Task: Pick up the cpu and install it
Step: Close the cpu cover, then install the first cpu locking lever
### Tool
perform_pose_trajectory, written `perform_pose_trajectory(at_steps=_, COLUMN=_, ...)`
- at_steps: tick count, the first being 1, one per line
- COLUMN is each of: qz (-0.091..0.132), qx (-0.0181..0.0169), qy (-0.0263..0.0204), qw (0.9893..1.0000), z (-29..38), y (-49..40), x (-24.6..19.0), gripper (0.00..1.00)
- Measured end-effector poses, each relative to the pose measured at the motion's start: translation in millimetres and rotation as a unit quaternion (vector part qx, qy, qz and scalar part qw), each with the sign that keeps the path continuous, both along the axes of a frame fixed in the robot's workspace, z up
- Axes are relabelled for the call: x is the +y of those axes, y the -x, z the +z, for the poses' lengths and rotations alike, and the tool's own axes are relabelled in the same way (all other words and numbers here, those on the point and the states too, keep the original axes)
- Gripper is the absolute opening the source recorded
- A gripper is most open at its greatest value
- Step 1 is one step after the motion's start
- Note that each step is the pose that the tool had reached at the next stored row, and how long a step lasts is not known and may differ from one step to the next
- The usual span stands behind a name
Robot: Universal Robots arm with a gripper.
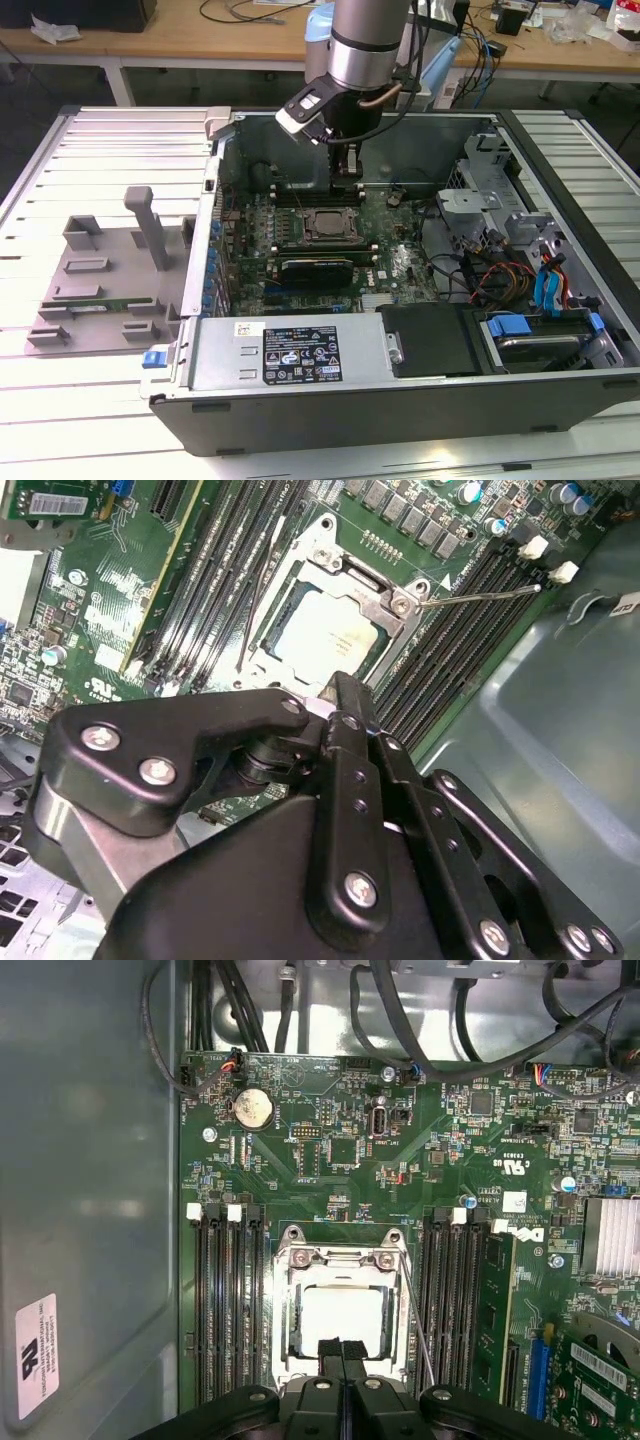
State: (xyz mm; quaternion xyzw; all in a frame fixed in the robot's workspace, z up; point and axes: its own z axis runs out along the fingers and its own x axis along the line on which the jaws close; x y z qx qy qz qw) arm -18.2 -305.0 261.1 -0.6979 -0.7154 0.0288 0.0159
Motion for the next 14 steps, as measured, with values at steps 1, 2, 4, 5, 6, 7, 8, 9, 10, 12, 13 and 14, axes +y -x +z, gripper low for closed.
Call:
perform_pose_trajectory(at_steps=1, qz=0.001, qx=0.0, qy=0.0, qw=1.0, z=0.0, y=0.0, x=0.0, gripper=0.11)
perform_pose_trajectory(at_steps=2, qz=0.002, qx=0.0, qy=0.0, qw=1.0, z=0.0, y=0.0, x=0.0, gripper=0.11)
perform_pose_trajectory(at_steps=4, qz=0.034, qx=0.0, qy=0.0, qw=0.9994, z=0.0, y=0.0, x=0.0, gripper=0.11)
perform_pose_trajectory(at_steps=5, qz=0.045, qx=0.0, qy=0.0, qw=0.999, z=0.0, y=0.0, x=0.0, gripper=0.11)
perform_pose_trajectory(at_steps=6, qz=0.067, qx=0.0, qy=0.0, qw=0.9978, z=0.0, y=0.0, x=0.0, gripper=0.11)
perform_pose_trajectory(at_steps=7, qz=0.09, qx=0.0, qy=0.0, qw=0.996, z=0.0, y=0.0, x=0.0, gripper=0.11)
perform_pose_trajectory(at_steps=8, qz=0.106, qx=0.0, qy=0.0, qw=0.9943, z=0.0, y=0.0, x=0.0, gripper=0.11)
perform_pose_trajectory(at_steps=9, qz=0.123, qx=0.0, qy=0.0, qw=0.9925, z=0.0, y=0.0, x=0.0, gripper=0.11)
perform_pose_trajectory(at_steps=10, qz=0.138, qx=0.0, qy=0.0, qw=0.9905, z=0.0, y=0.0, x=0.0, gripper=0.11)
perform_pose_trajectory(at_steps=12, qz=0.161, qx=0.0, qy=0.0, qw=0.987, z=0.0, y=0.0, x=0.0, gripper=0.11)
perform_pose_trajectory(at_steps=13, qz=0.172, qx=0.0, qy=0.0, qw=0.9851, z=0.0, y=0.0, x=0.0, gripper=0.11)
perform_pose_trajectory(at_steps=14, qz=0.184, qx=0.0, qy=0.0, qw=0.9828, z=0.0, y=0.0, x=0.0, gripper=0.11)
